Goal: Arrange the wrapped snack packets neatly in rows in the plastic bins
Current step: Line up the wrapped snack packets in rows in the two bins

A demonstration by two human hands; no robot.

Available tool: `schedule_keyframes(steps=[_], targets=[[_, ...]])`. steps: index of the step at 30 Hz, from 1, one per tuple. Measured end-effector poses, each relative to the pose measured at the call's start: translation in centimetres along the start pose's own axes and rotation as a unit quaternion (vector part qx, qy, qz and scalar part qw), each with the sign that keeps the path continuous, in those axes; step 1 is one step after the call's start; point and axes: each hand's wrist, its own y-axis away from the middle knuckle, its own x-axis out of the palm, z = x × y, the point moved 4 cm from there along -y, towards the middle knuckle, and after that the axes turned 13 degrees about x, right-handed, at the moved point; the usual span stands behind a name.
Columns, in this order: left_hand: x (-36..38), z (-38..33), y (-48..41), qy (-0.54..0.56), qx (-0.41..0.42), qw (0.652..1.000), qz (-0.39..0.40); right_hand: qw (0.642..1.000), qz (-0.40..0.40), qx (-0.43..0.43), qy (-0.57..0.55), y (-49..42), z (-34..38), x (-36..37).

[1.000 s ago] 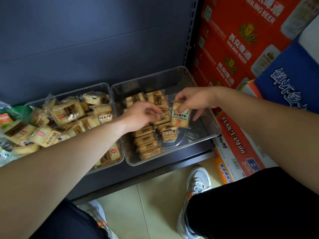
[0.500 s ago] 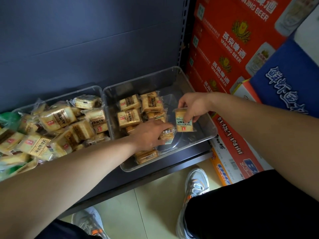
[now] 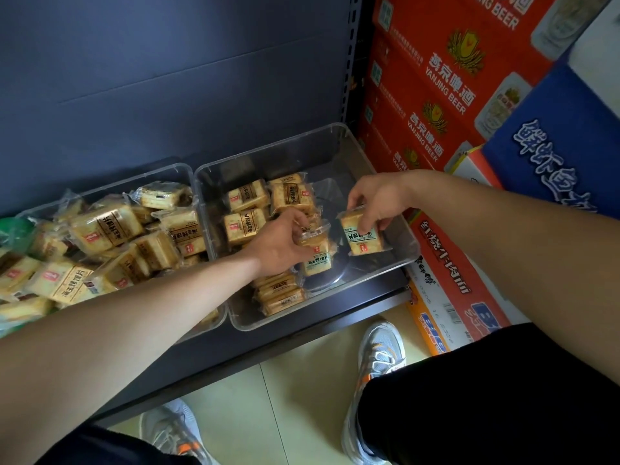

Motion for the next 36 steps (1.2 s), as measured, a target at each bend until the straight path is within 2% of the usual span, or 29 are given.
schedule_keyframes(steps=[8, 17, 26, 32, 36], targets=[[1.7, -2.1, -2.9, -0.148, 0.1, 0.983, 0.044, 0.996, 0.006, -0.009, 0.09, 0.4, -0.2, 0.9], [2.5, -1.0, -2.9, -0.142, 0.103, 0.97, 0.168, 0.991, 0.042, -0.018, 0.125, -0.1, 0.5, 2.7], [1.3, -2.8, -3.1, -0.273, 0.109, 0.951, 0.09, 0.991, 0.086, 0.005, 0.102, -0.9, -0.6, 3.7], [-0.8, -2.9, -3.2, -0.253, 0.08, 0.962, 0.073, 0.988, 0.053, 0.018, 0.141, -1.6, 0.0, 4.4], [-0.4, -2.9, -2.9, -0.23, 0.088, 0.966, 0.082, 0.967, 0.098, 0.074, 0.223, -1.7, -0.7, 6.0]])
